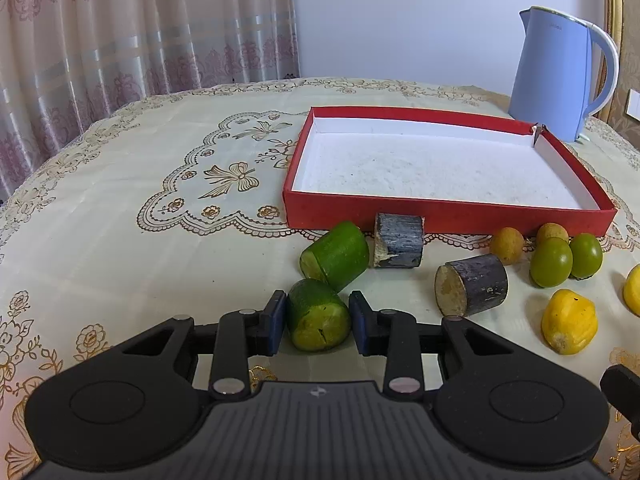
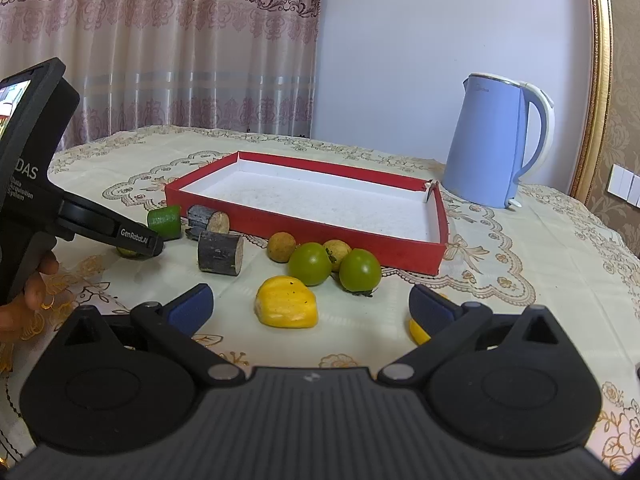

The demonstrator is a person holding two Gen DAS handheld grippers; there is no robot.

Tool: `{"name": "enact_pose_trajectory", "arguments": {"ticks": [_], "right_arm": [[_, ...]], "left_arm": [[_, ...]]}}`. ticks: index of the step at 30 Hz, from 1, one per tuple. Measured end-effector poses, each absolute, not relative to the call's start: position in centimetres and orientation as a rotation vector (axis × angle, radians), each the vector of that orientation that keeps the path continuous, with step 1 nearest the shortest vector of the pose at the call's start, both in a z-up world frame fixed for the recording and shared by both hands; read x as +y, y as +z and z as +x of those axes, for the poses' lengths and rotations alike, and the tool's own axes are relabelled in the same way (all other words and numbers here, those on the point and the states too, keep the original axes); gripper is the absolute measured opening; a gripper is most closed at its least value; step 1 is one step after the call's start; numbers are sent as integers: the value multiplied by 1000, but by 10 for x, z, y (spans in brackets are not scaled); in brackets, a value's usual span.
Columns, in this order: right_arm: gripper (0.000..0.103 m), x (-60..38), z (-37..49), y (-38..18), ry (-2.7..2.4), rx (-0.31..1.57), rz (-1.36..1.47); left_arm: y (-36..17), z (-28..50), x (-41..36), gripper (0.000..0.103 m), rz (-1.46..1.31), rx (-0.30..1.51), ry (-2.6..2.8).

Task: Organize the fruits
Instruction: 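Lift the cucumber chunk with the left gripper while the right gripper grasps a yellow fruit piece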

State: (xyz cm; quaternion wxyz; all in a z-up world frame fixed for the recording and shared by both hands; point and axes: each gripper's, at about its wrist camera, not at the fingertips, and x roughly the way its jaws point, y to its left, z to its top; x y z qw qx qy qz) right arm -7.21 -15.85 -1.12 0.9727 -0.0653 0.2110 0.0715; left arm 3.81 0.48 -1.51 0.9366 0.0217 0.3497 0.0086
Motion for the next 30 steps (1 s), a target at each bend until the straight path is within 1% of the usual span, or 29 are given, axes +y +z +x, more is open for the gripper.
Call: {"name": "enact_pose_trajectory", "arguments": {"ticks": [7,10,12,13,14,15,17,20,24,25,26,27,29,30], "right_arm": [[103,-161,-73,-12,141,440,-117],[99,-162,-71,-13,146,457,-113],[90,-161,-68,-14,159,470,-112],[89,-161,-66,-14,170,468,-112],[85,-160,-64,-15,182,464,-114],[75,-158,-63,-16,196,471,-125],[65,-154,-58,-17,216,485,-132],[57,-150,-47,-20,223,516,-139],[57,-150,-30,-23,226,559,-145],[57,-150,-26,-24,232,569,-144],[49,-149,-23,-25,236,579,-143],[44,-150,-21,-26,247,589,-141],[38,-148,-17,-27,270,607,-131],[38,-147,-18,-28,270,599,-136]], "left_arm": [[-13,36,0,33,57,712,29],[-11,34,-3,33,71,703,37],[-10,32,-4,33,75,698,38],[-9,32,-4,33,76,695,37],[-9,31,-5,33,78,691,38],[-7,29,-5,33,83,683,40],[-3,26,-8,32,99,662,46],[2,22,-12,32,128,628,52],[3,21,-14,32,132,625,37],[3,22,-14,31,130,626,35],[2,22,-13,27,126,629,32],[2,23,-12,26,121,634,26],[1,24,-9,24,108,643,15],[0,24,-7,24,105,647,16]]}}
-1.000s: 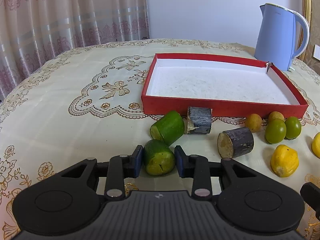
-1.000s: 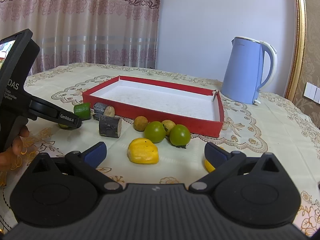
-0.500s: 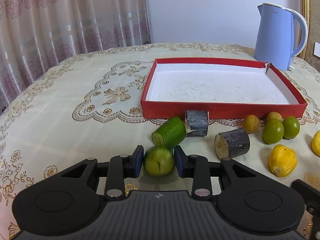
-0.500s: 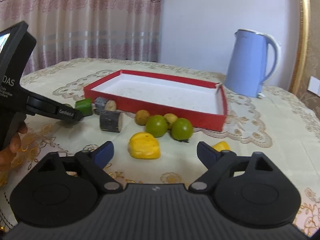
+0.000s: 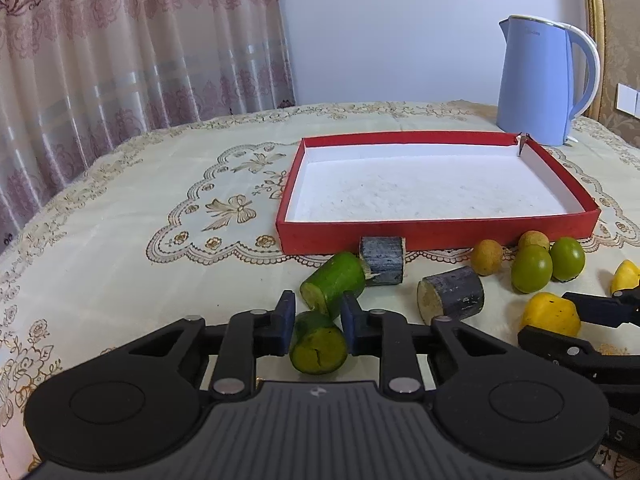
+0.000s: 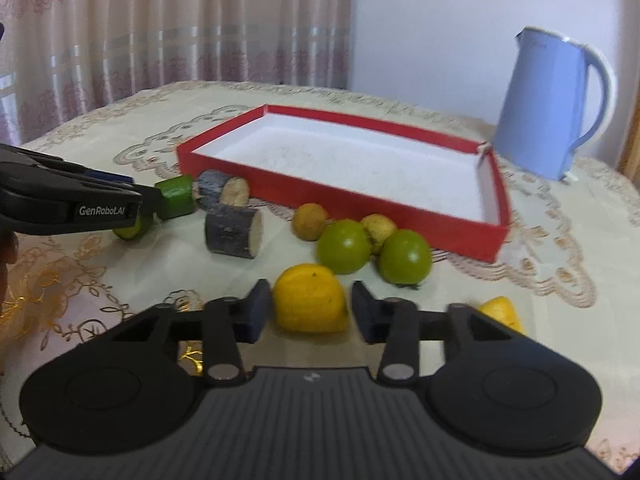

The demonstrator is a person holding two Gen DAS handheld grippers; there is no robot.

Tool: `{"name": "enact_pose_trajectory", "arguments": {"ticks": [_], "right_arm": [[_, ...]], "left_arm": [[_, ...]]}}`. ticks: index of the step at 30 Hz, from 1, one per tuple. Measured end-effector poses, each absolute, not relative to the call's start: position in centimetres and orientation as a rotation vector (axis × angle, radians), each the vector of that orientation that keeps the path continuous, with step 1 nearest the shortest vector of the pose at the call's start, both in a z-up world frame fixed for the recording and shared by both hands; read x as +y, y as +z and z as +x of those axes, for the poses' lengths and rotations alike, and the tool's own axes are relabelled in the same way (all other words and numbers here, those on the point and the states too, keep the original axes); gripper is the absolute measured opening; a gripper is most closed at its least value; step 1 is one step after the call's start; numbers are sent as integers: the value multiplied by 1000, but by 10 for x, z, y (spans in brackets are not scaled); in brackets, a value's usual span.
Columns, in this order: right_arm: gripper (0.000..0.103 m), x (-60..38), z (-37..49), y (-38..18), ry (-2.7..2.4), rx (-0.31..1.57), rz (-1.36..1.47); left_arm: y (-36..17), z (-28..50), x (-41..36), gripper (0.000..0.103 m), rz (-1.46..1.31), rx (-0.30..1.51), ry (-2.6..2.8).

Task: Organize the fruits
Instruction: 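Lift the cucumber chunk with the left gripper while the right gripper grasps a yellow fruit piece, then carry the cucumber chunk into the red tray and open the left gripper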

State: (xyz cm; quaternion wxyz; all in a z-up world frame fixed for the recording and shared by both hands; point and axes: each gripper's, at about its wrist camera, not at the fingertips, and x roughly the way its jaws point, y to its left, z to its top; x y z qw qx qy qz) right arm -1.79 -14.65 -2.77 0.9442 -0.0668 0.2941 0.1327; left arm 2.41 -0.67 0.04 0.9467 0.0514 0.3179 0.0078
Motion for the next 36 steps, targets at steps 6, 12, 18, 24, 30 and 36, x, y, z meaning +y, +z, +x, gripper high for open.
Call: {"name": "enact_pose_trajectory", "arguments": {"ticks": [6,12,18,24,30,36], "right_arm": [[36,-144,-24,-24,268,591,-170],[36,-150,-31,-16,264,560,-149],[36,-157,-33,-12,250,541,-136],[36,-161,-32,-12,245,525,-115],[36,-168,-31,1,247,485,-102],[36,-178,-23,16,225,440,-89]], "left_arm": [[-3,21,7,24,100,636,7],[-5,21,12,54,108,636,-13],[-15,24,11,74,139,638,4],[-21,28,11,30,102,679,-64],[-9,18,15,30,81,638,-109],[25,17,13,30,58,538,-157]]}}
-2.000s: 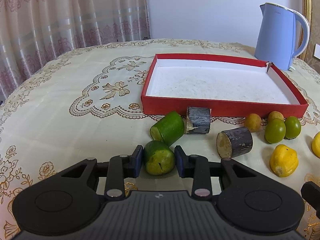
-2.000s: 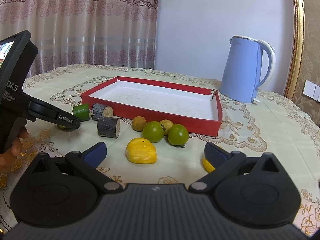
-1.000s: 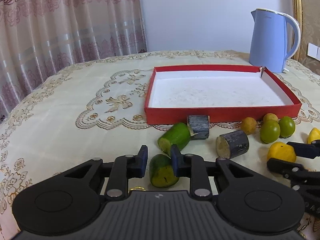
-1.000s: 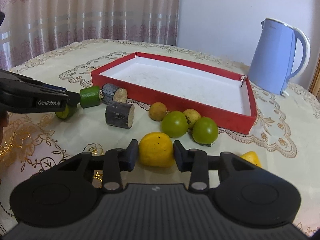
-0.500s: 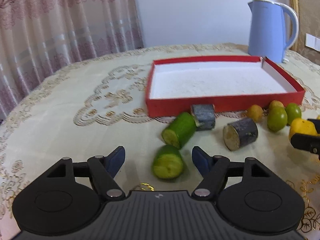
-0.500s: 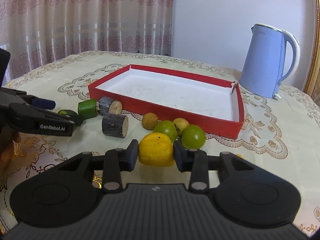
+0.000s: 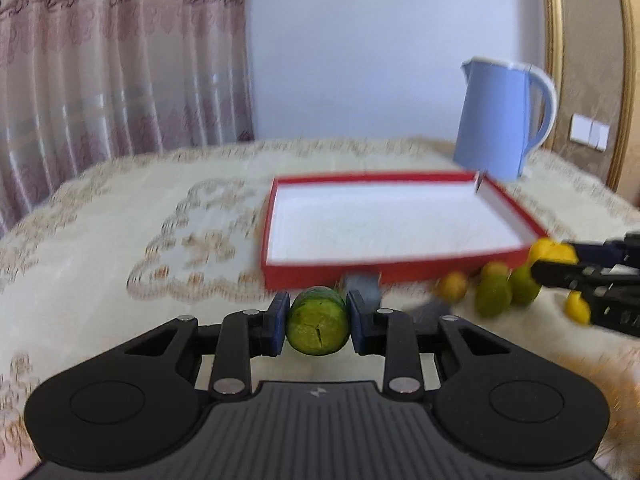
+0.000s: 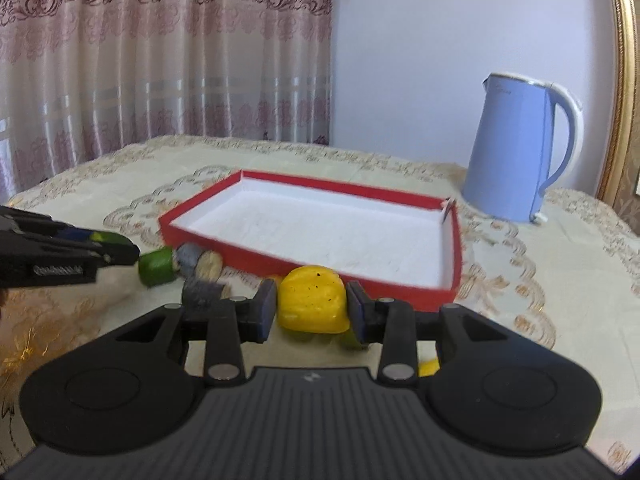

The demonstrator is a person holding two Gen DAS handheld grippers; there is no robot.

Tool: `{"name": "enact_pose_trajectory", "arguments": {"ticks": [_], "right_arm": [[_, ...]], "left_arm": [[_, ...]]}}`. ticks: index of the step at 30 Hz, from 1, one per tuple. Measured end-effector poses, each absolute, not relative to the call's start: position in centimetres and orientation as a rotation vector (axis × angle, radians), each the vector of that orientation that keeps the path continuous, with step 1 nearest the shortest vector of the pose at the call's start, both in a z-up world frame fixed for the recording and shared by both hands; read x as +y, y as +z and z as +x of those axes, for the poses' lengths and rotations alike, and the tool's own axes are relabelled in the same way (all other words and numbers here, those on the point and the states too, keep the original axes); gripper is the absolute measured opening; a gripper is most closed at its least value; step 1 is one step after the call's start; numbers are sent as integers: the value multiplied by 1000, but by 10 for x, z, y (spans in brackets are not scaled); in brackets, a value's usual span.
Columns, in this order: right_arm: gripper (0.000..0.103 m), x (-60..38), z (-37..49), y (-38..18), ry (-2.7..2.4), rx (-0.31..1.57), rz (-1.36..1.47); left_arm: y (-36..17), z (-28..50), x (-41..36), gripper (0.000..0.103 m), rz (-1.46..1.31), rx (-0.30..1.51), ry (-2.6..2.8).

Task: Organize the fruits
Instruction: 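Carry the cucumber chunk into the red tray and open the left gripper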

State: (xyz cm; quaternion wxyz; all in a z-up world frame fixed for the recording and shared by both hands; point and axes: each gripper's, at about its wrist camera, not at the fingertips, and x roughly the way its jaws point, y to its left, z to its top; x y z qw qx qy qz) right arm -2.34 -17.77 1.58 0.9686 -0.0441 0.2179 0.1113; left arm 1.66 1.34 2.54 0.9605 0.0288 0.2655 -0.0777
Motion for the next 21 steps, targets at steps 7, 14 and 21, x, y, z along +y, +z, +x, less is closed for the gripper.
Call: {"name": "enact_pose_trajectory", "arguments": {"ticks": [7,14,21], "right_arm": [[36,-180,-26,17,224,429,-61],[35,-179,-30,16,220,434,-58],[35,-182,-29,16,212,440,-40]], "left_arm": [[51,80,-17,30,90,522,-200],[30,179,-56,30,130,642,-127],[20,186,-53,55,123,729,-67]]}}
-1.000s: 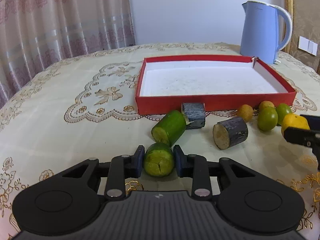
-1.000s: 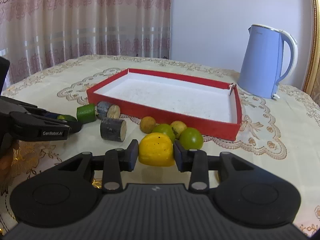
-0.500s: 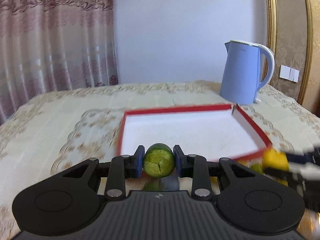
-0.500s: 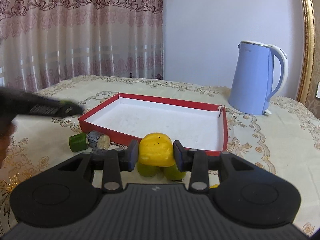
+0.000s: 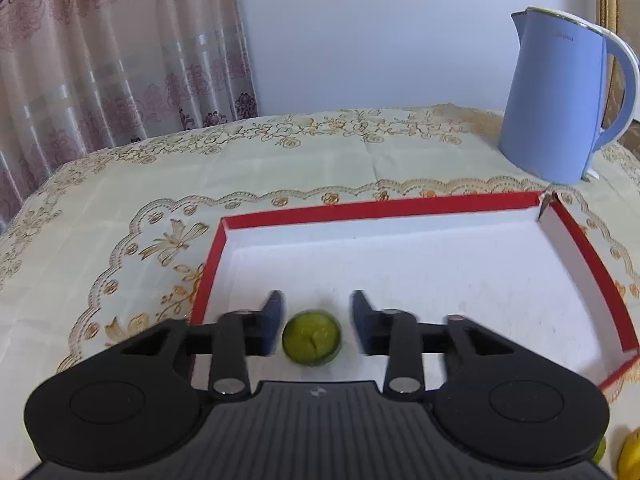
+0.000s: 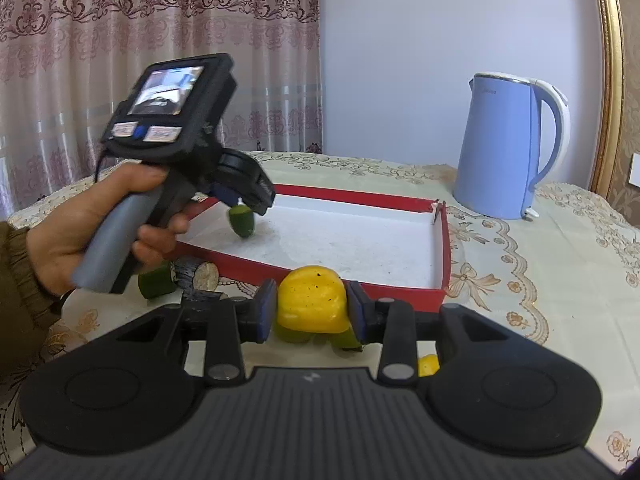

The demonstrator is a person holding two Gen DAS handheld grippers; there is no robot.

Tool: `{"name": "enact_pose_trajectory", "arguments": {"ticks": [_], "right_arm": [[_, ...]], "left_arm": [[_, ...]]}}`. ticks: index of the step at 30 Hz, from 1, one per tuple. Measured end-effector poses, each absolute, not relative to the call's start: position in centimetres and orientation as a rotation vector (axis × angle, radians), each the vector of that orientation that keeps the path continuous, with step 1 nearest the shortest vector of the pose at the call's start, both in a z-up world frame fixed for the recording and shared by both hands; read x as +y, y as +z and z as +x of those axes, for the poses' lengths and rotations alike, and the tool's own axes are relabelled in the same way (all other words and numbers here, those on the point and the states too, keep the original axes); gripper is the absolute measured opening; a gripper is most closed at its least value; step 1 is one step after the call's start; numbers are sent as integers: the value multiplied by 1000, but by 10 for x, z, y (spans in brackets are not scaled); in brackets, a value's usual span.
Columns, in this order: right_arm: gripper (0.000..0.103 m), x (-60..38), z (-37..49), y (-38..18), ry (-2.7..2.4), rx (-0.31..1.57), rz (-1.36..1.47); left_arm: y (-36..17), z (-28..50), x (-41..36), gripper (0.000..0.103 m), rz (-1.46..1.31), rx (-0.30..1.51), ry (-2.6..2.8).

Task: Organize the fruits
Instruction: 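Carry the cucumber chunk into the red tray and open the left gripper, then carry the yellow fruit piece into the red tray and open the right gripper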

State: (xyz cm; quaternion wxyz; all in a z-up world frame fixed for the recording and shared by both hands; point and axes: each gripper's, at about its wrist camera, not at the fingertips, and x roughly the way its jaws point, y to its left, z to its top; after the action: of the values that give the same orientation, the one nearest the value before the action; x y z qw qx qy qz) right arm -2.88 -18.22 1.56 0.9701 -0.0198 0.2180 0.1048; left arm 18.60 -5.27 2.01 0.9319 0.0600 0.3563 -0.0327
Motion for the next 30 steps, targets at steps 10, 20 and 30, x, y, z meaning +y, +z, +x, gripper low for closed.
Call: {"name": "enact_pose_trajectory", "arguments": {"ticks": [10,20,30], "right_arm": [[36,-178,-17,13,231,436,-7],[36,-181,9,21,214,429,1],[36,-176,40,27,213,445,6]], "left_arm": [[25,122,-28,83,128,672,49],[9,75,-4,83,27,731,34],[1,59,-3,83,61,745,28]]}}
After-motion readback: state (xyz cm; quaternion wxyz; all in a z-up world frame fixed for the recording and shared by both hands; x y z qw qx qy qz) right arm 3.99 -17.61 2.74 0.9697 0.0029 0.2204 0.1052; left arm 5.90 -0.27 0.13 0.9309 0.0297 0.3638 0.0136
